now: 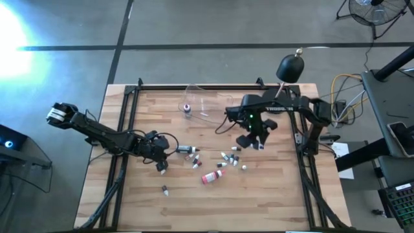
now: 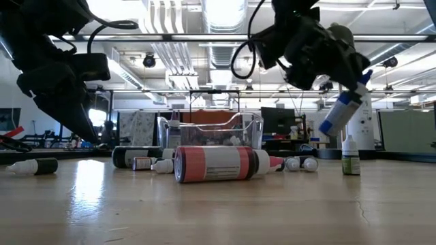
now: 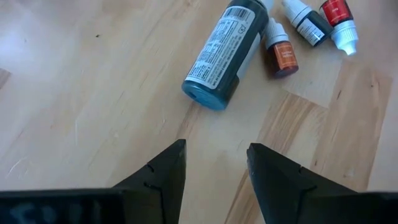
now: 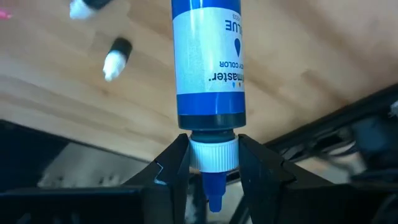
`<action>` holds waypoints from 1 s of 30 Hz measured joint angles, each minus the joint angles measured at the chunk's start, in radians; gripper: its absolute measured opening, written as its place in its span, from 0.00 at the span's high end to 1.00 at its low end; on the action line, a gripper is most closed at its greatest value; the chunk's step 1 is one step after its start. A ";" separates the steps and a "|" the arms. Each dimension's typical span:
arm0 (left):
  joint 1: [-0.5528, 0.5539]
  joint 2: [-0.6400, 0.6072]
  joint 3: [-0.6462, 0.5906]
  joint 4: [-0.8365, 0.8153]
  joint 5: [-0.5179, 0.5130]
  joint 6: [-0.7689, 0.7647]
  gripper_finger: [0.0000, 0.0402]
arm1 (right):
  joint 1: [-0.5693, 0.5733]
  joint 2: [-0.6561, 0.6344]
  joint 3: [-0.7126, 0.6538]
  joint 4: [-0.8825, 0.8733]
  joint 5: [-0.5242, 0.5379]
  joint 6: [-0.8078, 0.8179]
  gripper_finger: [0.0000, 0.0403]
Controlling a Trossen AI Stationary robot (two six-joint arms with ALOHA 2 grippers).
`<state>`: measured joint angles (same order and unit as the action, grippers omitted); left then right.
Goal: Pick & Place food coloring
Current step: Put the large blue food coloring bottle into the transparent bin
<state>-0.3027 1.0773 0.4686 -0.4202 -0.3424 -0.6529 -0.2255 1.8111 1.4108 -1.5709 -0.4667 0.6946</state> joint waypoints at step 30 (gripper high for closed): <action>0.000 0.000 0.000 -0.003 -0.023 0.083 0.63 | 0.435 0.083 -0.306 0.213 -0.587 0.211 0.71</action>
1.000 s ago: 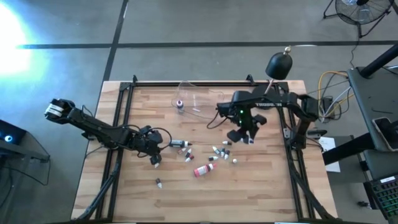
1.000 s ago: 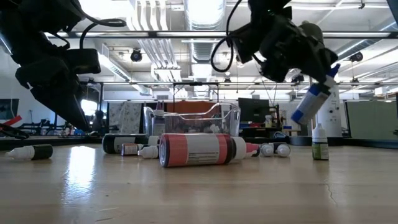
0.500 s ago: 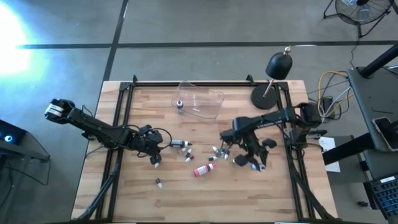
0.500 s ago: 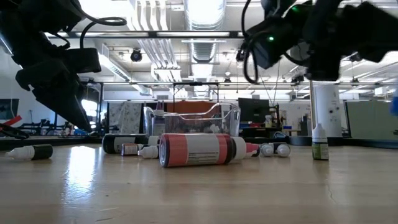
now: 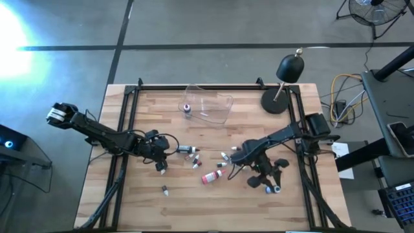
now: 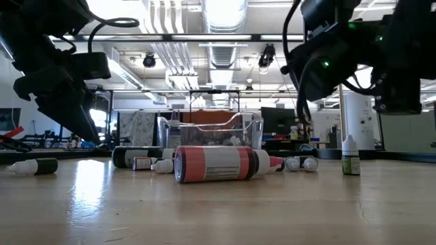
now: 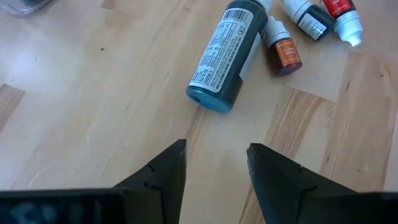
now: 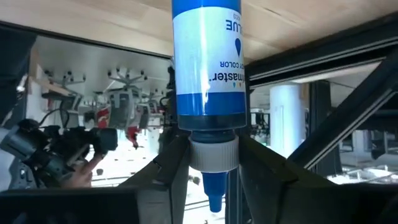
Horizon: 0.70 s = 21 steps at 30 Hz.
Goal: Pick & Place food coloring
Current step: Put the large blue food coloring bottle into the transparent bin
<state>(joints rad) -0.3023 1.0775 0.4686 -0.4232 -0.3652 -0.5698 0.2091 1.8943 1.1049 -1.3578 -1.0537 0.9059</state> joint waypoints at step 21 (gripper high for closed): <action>0.000 0.000 0.000 0.002 0.000 -0.003 0.63 | 0.009 -0.001 0.055 0.100 0.190 0.023 0.46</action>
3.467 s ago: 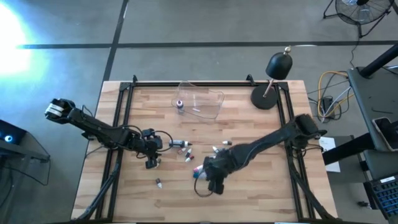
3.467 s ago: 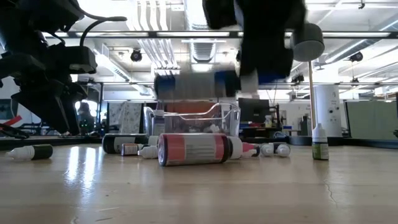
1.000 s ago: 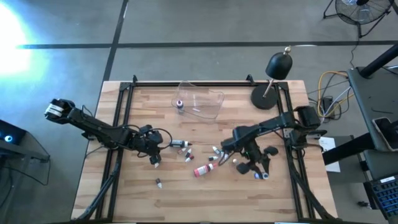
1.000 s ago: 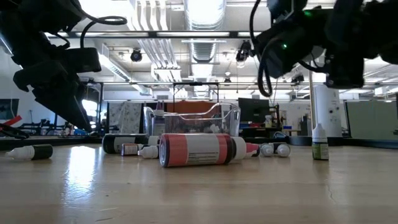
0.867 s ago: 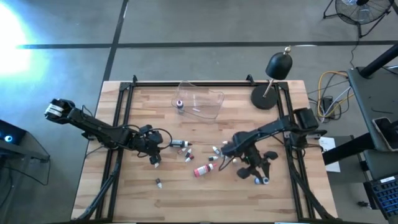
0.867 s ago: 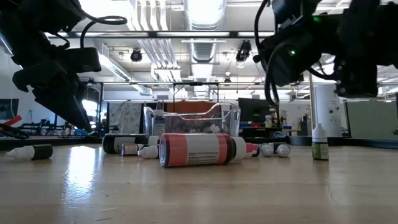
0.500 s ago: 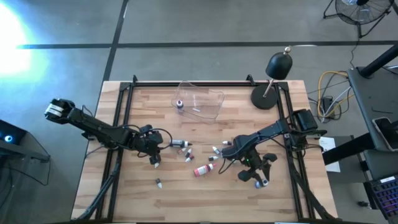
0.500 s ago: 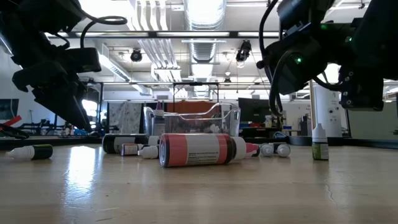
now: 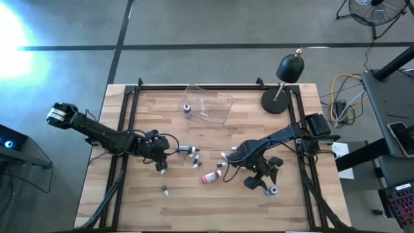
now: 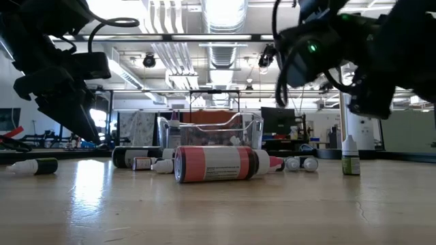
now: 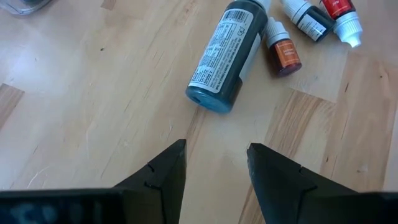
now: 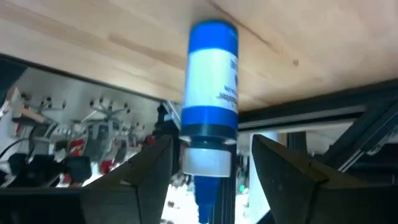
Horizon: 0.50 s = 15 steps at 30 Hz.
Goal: Pick & Place food coloring
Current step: Put the large blue food coloring bottle into the transparent bin
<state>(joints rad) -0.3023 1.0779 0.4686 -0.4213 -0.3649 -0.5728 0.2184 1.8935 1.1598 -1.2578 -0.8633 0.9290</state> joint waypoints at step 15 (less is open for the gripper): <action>0.000 0.000 0.000 0.002 0.000 0.000 0.63 | 0.161 -0.072 0.297 0.004 0.679 0.007 0.38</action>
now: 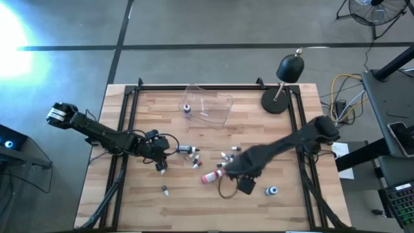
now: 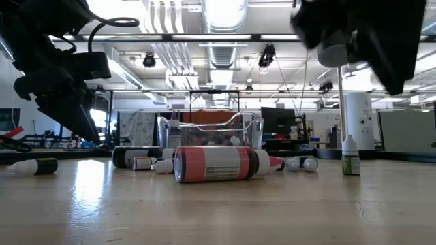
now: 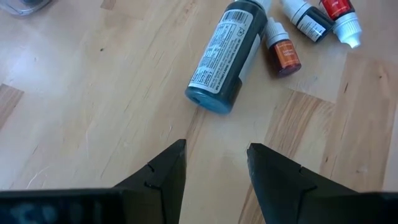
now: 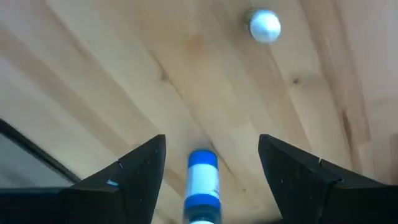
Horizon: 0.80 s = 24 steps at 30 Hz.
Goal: Pick & Place food coloring
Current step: Put the large blue food coloring bottle into the transparent bin
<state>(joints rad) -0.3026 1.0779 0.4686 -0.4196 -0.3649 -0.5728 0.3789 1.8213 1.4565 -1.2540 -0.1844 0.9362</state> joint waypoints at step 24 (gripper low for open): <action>0.022 0.000 0.026 0.106 0.117 -0.441 0.63 | 0.301 -0.470 -0.331 0.093 0.092 1.192 0.39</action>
<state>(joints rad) -0.2810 1.0779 0.4947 -0.3139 -0.2478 -1.0137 0.6802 1.3510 1.1254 -1.1613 -0.0920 2.1279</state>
